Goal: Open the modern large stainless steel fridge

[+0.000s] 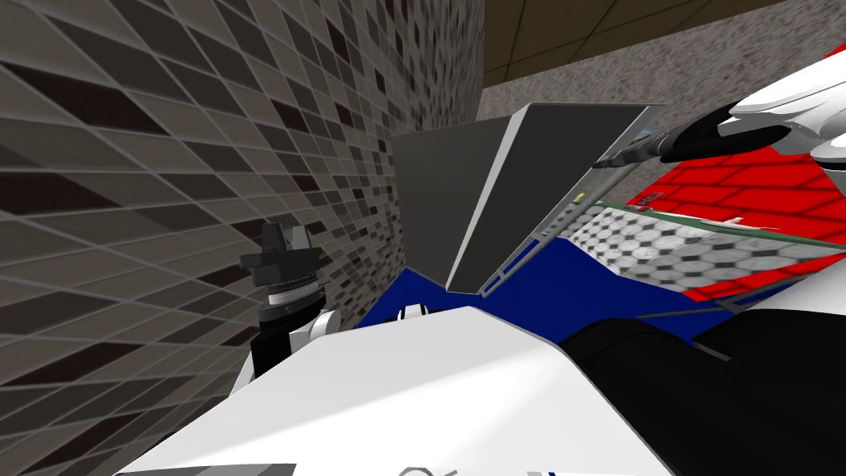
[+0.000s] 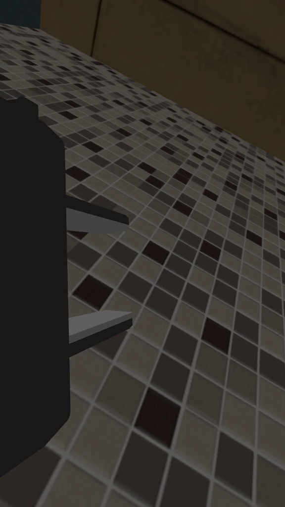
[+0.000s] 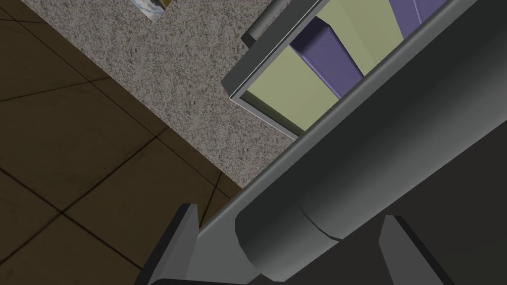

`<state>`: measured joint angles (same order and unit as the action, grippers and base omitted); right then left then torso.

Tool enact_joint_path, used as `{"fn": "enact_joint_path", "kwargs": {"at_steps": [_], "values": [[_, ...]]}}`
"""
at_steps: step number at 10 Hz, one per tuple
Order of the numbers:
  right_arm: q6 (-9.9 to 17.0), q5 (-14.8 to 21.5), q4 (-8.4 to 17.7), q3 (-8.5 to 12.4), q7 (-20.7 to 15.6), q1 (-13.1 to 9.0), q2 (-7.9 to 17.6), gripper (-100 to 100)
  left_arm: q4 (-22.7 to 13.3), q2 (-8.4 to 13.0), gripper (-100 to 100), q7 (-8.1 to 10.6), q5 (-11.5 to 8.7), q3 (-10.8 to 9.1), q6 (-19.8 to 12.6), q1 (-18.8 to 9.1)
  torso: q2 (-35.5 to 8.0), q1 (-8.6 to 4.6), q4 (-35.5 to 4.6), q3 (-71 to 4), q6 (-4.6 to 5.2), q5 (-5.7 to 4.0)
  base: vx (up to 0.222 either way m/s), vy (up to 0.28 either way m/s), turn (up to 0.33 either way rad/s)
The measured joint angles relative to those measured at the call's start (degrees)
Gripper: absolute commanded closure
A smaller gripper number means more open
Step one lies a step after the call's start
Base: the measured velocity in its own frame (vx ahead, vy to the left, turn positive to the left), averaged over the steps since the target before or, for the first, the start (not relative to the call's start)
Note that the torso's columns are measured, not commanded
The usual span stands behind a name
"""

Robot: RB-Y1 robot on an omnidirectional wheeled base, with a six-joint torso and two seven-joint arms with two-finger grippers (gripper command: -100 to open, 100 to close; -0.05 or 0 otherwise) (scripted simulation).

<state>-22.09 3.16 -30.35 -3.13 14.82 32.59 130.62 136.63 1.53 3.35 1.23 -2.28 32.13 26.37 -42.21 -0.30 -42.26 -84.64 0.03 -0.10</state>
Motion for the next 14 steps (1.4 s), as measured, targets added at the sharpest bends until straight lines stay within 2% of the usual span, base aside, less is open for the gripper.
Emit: {"fn": "enact_joint_path", "kwargs": {"at_steps": [1, 2, 3, 5, 6, 7, 8, 9, 14], "values": [[0.01, 0.49, -0.95, -1.90, 1.18, -1.82, 0.70, -100, 0.00, 0.00, 0, 0.00, 0.00, 0.00, 0.00, 0.00, -0.02, 0.13, -0.01, 0.03, 0.01, 0.03, -0.037, -0.038, 0.009], [0.19, 0.64, -1.34, -3.20, 2.43, -2.40, 1.58, -100, 0.00, 0.00, 0, 0.00, 0.00, 0.00, 0.00, 0.00, -0.06, 0.20, -0.02, 0.05, 0.00, 0.06, -0.038, -0.042, 0.006], [-0.19, 0.17, -0.40, -3.08, 3.54, -1.06, 2.63, -100, 0.00, 0.00, 0, 0.00, 0.00, 0.00, 0.00, 0.00, -0.07, 0.27, -0.02, 0.07, -0.02, 0.09, -0.038, -0.049, 0.013], [-0.92, -0.28, 0.52, -3.97, 5.80, -0.09, 4.66, -100, 0.00, 0.00, 0, 0.00, 0.00, 0.00, 0.00, 0.00, -0.10, 0.32, -0.03, 0.09, -0.02, 0.11, -0.040, -0.045, 0.011], [-0.82, 0.19, -0.57, -6.12, 7.30, -1.91, 5.75, -100, 0.00, 0.00, 0, 0.00, 0.00, 0.00, 0.00, 0.00, -0.10, 0.36, -0.04, 0.09, -0.02, 0.12, -0.021, -0.023, 0.001], [-1.16, -0.07, 0.17, -6.02, 8.04, -1.09, 6.29, -100, 0.00, 0.00, 0, 0.00, 0.00, 0.00, 0.00, 0.00, -0.03, 0.37, -0.01, 0.06, -0.02, 0.11, -0.022, -0.022, 0.002], [-2.00, -0.71, 1.84, -5.16, 8.59, 0.88, 7.02, -100, 0.00, 0.00, 0, 0.00, 0.00, 0.00, 0.00, 0.00, -0.02, 0.34, 0.00, 0.04, -0.04, 0.12, -0.012, -0.011, 0.005], [-2.20, -0.79, 2.04, -5.06, 8.73, 1.07, 7.10, 0, 0.00, -0.01, 0, 0.00, 0.00, 0.01, 0.00, 0.00, -0.02, 0.33, -0.01, 0.04, -0.02, 0.10, 0.000, 0.000, 0.000], [-2.18, -0.78, 2.02, -5.07, 8.72, 1.05, 7.09, 0, 0.00, -0.01, 0, 0.00, 0.00, 0.01, 0.00, 0.00, -0.08, 0.30, -0.03, 0.08, -0.02, 0.10, 0.000, 0.000, 0.000]]}}
